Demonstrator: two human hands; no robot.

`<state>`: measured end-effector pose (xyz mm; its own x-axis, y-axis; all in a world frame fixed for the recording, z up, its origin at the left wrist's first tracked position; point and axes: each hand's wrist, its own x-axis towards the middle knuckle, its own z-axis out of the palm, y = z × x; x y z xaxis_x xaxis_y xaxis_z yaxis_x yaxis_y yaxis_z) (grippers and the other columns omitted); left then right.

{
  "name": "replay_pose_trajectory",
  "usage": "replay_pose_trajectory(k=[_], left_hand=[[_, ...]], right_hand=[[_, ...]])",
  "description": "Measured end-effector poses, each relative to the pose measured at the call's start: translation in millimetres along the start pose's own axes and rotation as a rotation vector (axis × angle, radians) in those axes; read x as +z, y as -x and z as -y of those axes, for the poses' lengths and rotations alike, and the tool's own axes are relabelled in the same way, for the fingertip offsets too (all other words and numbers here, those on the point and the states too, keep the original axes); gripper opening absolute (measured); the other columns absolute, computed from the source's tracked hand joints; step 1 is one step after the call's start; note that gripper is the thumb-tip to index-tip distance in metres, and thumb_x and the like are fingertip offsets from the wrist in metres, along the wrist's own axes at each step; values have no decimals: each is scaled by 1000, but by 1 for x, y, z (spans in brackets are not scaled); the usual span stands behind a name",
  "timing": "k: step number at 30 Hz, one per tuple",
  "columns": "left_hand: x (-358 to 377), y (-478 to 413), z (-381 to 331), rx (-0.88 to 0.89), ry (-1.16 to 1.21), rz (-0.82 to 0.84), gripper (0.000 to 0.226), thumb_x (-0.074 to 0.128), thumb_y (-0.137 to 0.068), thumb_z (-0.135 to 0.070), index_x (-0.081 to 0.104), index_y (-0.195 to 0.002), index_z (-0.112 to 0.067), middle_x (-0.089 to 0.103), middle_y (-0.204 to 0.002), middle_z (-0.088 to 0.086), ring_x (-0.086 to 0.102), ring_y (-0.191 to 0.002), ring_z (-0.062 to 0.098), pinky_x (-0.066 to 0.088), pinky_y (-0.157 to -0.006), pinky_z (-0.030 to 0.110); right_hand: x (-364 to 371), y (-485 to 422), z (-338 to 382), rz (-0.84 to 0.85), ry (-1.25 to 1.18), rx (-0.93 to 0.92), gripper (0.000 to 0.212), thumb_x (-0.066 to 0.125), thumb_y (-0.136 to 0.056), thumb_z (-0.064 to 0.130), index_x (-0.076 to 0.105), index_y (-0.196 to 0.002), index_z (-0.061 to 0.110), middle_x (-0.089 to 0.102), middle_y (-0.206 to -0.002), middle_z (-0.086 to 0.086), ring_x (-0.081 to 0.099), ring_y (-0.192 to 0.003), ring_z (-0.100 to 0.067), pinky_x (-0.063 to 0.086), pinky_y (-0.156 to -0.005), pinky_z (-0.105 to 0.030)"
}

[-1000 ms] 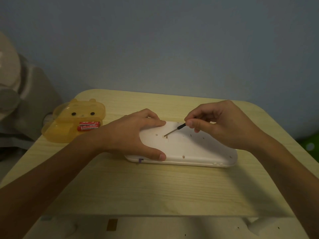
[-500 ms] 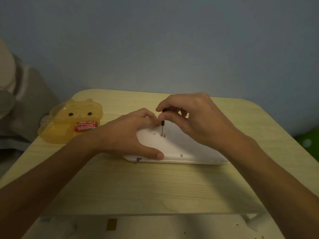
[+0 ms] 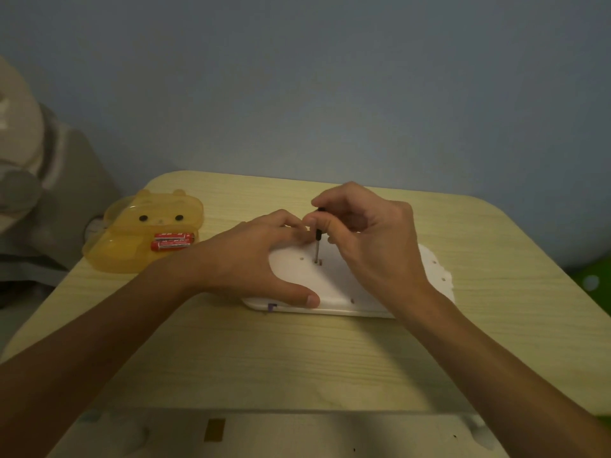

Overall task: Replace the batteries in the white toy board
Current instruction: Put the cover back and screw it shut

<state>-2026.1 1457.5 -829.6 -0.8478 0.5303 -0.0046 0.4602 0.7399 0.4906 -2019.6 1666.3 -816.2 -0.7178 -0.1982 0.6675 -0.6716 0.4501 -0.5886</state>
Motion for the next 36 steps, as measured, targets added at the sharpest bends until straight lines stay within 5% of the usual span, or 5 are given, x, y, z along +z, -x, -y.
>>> replay_pose_trajectory(k=[5, 10, 13, 18, 36], left_hand=[[-1, 0, -1, 1, -29, 14, 99, 67, -60, -88, 50, -147, -44, 38, -143, -28, 46, -129, 5, 48, -107, 37], [-1, 0, 0, 13, -23, 5, 99, 68, -60, -88, 49, -147, -46, 38, -140, -29, 46, -128, 4, 49, -106, 37], [0, -1, 0, 7, -12, 7, 100, 68, -59, -88, 48, -148, -46, 37, -140, -29, 46, -129, 5, 49, -106, 38], [0, -1, 0, 7, -8, 3, 99, 67, -59, -88, 50, -147, -46, 38, -142, -28, 47, -128, 6, 50, -105, 37], [0, 2, 1, -29, -47, 22, 108, 67, -62, -91, 40, -155, -45, 32, -144, -34, 42, -131, 3, 47, -107, 32]], right_hand=[[-13, -2, -1, 133, -92, 98, 13, 75, -95, 8, 77, -107, 10, 81, -102, 5, 79, -92, -6, 61, -86, -21], [-12, -4, 5, 72, -185, 236, 19, 88, -83, 12, 72, -93, 17, 78, -85, 4, 76, -79, -9, 62, -77, -23], [-9, -3, 7, 63, -140, 214, 32, 89, -82, 16, 65, -103, 21, 73, -80, 4, 74, -74, -11, 61, -72, -23], [-13, -1, 2, 83, 29, -34, 14, 83, -89, 12, 77, -101, 10, 77, -92, 9, 76, -86, -7, 57, -76, -12], [-29, -11, -8, -77, -267, 210, 20, 82, -88, 6, 68, -95, 19, 77, -87, -5, 77, -80, -22, 63, -79, -34]])
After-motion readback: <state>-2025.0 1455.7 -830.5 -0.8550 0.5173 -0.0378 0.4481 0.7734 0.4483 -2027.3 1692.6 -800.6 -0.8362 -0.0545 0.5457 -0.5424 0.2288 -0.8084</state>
